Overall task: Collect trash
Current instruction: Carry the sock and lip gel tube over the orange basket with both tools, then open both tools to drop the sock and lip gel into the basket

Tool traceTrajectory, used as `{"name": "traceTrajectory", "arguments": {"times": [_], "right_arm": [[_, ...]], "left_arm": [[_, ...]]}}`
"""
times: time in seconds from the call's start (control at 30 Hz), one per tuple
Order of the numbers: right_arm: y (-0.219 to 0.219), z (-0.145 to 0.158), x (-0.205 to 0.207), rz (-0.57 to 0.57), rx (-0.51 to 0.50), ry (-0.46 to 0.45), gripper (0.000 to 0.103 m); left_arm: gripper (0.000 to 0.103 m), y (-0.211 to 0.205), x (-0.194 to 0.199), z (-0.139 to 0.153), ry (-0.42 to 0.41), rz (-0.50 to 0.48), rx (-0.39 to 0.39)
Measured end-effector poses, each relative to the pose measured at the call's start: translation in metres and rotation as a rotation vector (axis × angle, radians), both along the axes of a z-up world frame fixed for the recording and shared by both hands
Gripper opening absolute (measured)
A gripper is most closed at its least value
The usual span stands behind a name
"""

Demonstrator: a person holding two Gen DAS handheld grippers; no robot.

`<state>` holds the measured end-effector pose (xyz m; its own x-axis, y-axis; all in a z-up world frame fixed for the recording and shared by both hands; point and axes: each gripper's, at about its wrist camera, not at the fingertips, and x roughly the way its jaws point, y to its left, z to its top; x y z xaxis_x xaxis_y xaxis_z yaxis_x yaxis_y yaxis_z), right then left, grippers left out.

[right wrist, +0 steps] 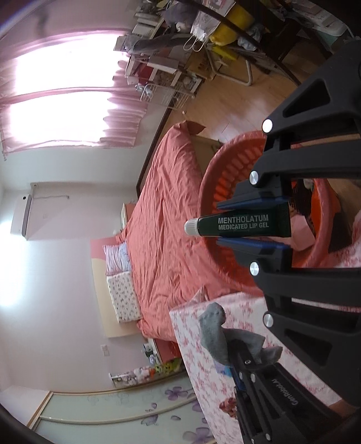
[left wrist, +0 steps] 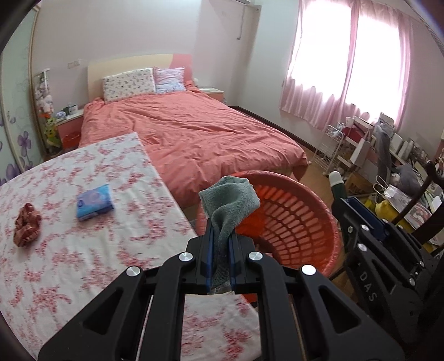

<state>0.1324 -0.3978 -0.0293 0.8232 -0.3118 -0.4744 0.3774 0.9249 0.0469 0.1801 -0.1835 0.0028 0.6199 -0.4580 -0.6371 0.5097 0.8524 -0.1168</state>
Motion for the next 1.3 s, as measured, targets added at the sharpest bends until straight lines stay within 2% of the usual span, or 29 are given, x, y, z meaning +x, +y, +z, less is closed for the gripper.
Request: {"name": "traceTrajectory", "arguments": {"times": [0.2, 0.5, 0.9, 0.97, 1.0, 1.07, 1.3], "right_arm": [[-0.022, -0.01, 0.005, -0.027, 0.018, 0.003, 0.02], [-0.054, -0.026, 0.007, -0.034, 0.112, 0.0, 0.02], [-0.075, -0.037, 0.02, -0.014, 0.184, -0.006, 0.022], [-0.076, -0.038, 0.023, -0.012, 0.195, -0.006, 0.024], [-0.078, -0.039, 0.023, -0.015, 0.2, -0.008, 0.03], [-0.081, -0.04, 0.024, -0.019, 0.208, -0.008, 0.033], [-0.082, -0.044, 0.022, -0.038, 0.206, 0.005, 0.035]], "left_arm": [[0.008, -0.021, 0.003, -0.009, 0.032, -0.03, -0.009], [0.008, -0.043, 0.007, -0.02, 0.059, -0.065, -0.017], [0.009, -0.062, 0.013, -0.032, 0.106, -0.102, -0.01], [0.017, -0.062, 0.015, -0.035, 0.112, -0.099, -0.003], [0.02, -0.061, 0.016, -0.036, 0.116, -0.098, 0.0], [0.027, -0.059, 0.017, -0.04, 0.119, -0.085, 0.008], [0.028, -0.049, 0.021, -0.045, 0.142, -0.059, 0.013]]}}
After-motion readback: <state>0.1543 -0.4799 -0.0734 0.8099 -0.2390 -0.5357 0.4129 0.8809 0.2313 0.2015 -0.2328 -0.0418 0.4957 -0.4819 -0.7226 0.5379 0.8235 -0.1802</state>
